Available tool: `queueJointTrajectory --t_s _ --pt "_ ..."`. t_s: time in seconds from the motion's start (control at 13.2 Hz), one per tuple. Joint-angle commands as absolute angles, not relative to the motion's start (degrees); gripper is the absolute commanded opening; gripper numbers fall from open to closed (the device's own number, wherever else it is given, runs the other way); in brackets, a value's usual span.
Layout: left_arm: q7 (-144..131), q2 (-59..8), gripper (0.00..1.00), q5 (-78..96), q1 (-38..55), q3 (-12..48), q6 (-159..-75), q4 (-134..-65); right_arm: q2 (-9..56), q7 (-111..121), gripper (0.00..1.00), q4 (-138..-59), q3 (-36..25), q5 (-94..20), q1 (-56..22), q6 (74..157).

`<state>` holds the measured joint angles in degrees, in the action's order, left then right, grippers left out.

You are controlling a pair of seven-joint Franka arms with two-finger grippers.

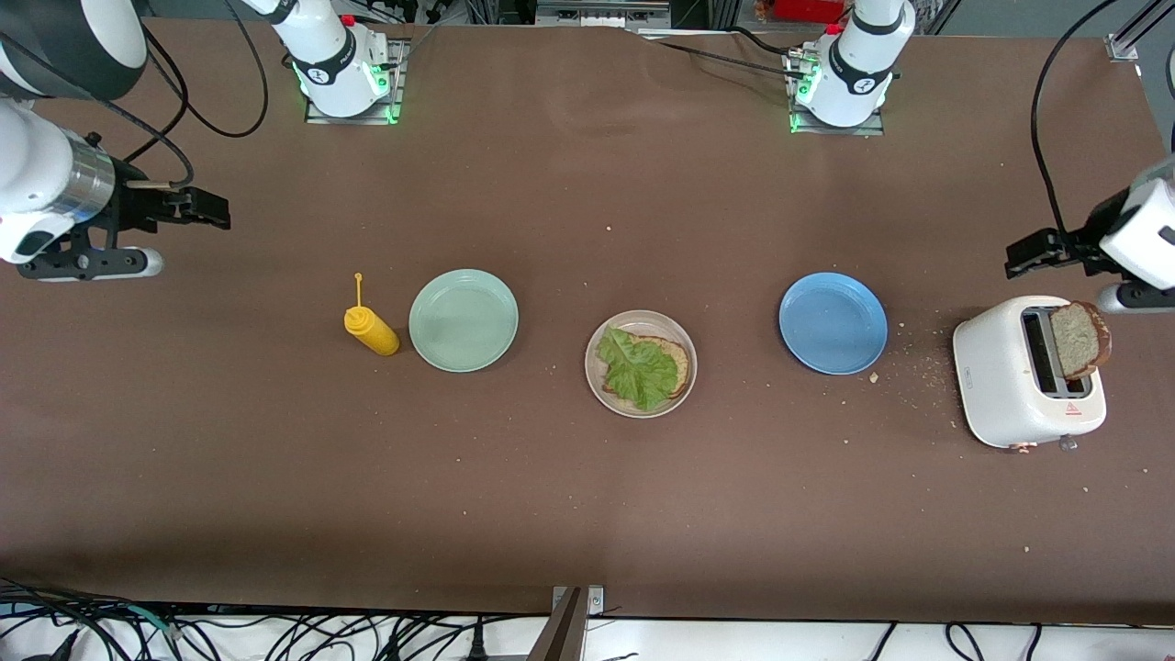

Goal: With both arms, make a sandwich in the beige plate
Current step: 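Return the right gripper up while the left gripper grasps the toaster bread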

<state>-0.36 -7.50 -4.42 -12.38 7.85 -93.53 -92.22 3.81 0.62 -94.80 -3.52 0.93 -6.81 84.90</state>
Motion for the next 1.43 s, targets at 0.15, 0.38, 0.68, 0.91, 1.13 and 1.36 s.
queueJointTrajectory --t_s 0.15,0.38,0.68,0.91,1.13,1.36 --pt "11.1 -16.3 1.00 -5.9 -20.6 8.1 -98.6 -86.0 1.8 1.6 1.00 -93.4 -3.3 2.0 -6.6 85.9" --pt "16.1 -19.3 1.00 -5.8 -23.8 8.1 -104.0 -86.7 0.4 1.8 1.00 -93.8 -3.3 2.1 -6.6 88.2" --pt "18.5 -21.4 0.99 -5.4 -25.8 8.1 -109.6 -90.5 -0.1 1.4 1.00 -94.0 -3.3 2.0 -6.6 89.3" --pt "17.7 -21.4 0.77 -5.7 -26.4 8.0 -116.7 -96.8 0.5 1.4 1.00 -94.0 -3.3 1.9 -6.9 90.9" --pt "16.7 -21.4 0.00 -6.3 -27.1 7.8 -115.0 -97.0 1.4 1.4 1.00 -94.0 -3.3 1.8 -6.9 91.2" --pt "16.2 -21.3 0.00 -9.5 -27.2 7.8 -113.4 -96.9 1.4 1.3 1.00 -94.0 -3.3 1.7 -7.0 91.2"
